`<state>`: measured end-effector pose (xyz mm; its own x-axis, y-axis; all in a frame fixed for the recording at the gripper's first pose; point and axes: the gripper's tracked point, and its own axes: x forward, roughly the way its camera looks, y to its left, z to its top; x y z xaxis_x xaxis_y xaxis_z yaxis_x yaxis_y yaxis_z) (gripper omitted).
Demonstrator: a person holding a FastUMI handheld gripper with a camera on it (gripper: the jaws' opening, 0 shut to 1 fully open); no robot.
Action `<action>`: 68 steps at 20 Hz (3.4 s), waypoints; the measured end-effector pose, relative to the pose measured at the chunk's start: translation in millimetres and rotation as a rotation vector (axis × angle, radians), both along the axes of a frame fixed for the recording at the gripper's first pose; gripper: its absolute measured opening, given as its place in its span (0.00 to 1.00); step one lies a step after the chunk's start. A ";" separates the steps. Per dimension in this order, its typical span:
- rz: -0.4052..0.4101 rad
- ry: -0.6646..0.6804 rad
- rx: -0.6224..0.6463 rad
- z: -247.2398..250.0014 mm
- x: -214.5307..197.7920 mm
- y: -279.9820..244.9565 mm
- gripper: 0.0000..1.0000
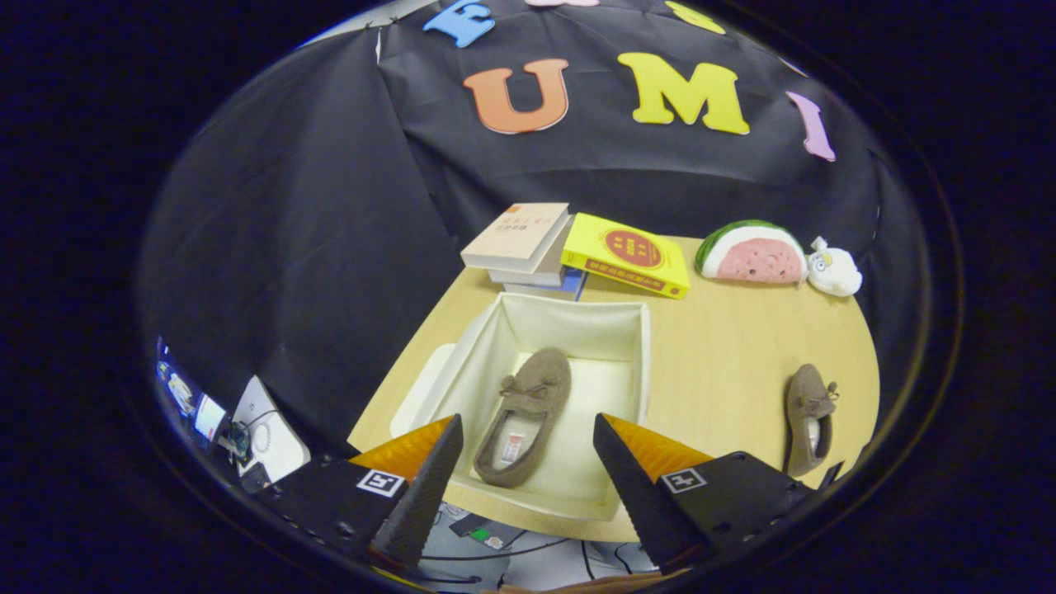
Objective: Open the storage box then place both shoes into the box .Put the left shoe in first, then the right shoe, with the right side of both shoes facing outward in a uniform manner.
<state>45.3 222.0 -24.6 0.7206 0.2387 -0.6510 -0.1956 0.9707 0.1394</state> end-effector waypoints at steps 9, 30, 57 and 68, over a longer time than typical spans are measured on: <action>-0.108 -0.057 -0.003 29.6 -32.0 -114.6 0.96; -0.412 0.173 -0.071 -111.0 9.3 -431.1 0.94; -0.399 0.320 0.040 -104.0 -23.9 -383.9 0.00; -0.299 0.164 0.052 -12.1 -35.4 -233.5 0.00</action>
<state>9.8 -11.5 -36.7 0.6506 0.0682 -0.7563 0.1258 0.9725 0.1959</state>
